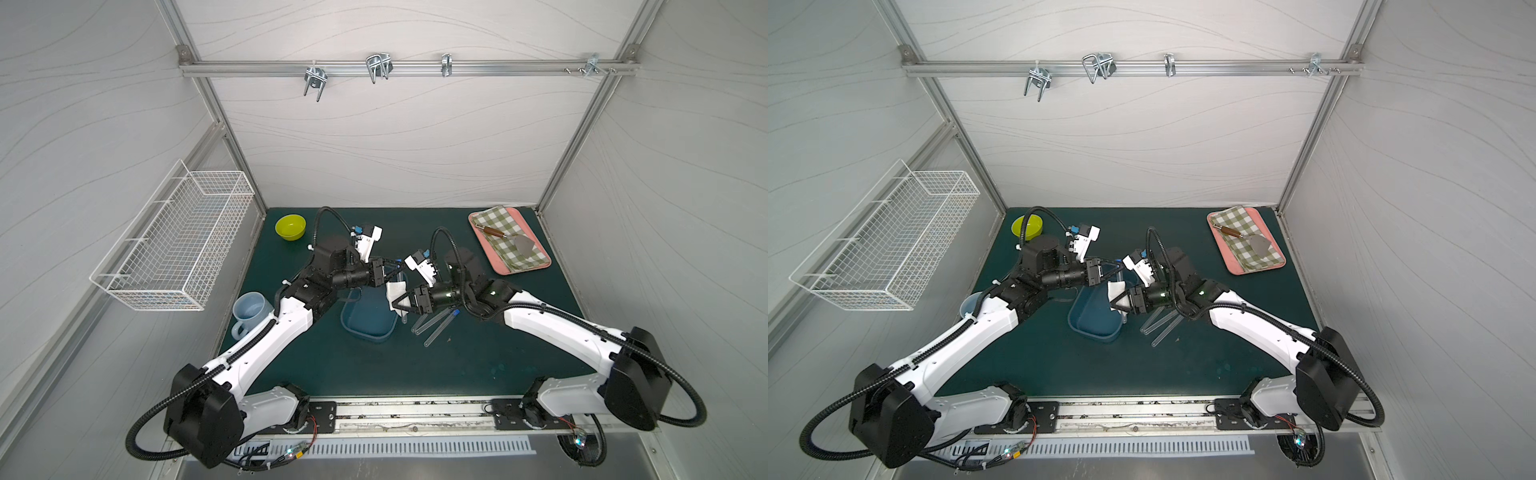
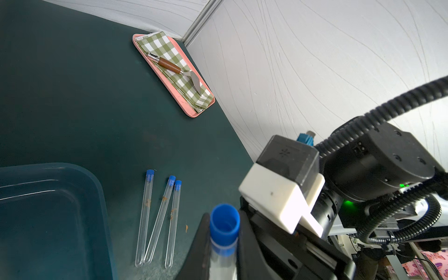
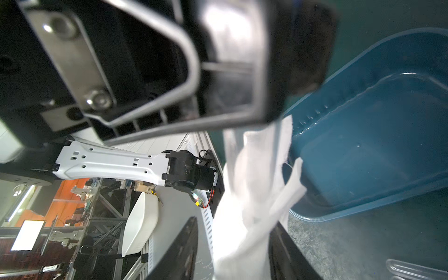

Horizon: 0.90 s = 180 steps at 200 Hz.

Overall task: Wipe the exteriors of test tubes
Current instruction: Wipe the dirt from the test tube.

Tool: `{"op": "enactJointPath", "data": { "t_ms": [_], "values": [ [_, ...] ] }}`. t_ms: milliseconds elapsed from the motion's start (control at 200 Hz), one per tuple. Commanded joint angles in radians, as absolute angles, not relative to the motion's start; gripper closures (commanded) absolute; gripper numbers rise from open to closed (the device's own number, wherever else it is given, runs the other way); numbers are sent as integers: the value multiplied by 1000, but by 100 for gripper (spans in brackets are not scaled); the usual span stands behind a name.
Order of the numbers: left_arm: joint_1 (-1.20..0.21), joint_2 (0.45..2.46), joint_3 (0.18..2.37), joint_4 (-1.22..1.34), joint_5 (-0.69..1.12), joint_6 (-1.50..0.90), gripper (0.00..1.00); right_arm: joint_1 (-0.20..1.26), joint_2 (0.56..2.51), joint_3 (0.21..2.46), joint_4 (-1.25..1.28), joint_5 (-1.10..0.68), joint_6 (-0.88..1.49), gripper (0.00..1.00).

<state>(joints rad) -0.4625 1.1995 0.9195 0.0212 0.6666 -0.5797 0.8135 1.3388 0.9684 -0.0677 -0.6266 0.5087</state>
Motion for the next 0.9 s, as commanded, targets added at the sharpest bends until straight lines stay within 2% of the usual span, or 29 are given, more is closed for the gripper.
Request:
{"op": "enactJointPath", "data": {
  "t_ms": [0,335,895],
  "values": [
    [-457,1211,938,83,682,-609,88,795,1314,1005,-128,-616,469,48],
    [-457,1243,919,178,732,-743,88,758,1337,1042,-185,-621,430,45],
    [-457,1226,919,152,730,-749,88,694,1356,1090,-247,-662,376,38]
  ]
}}
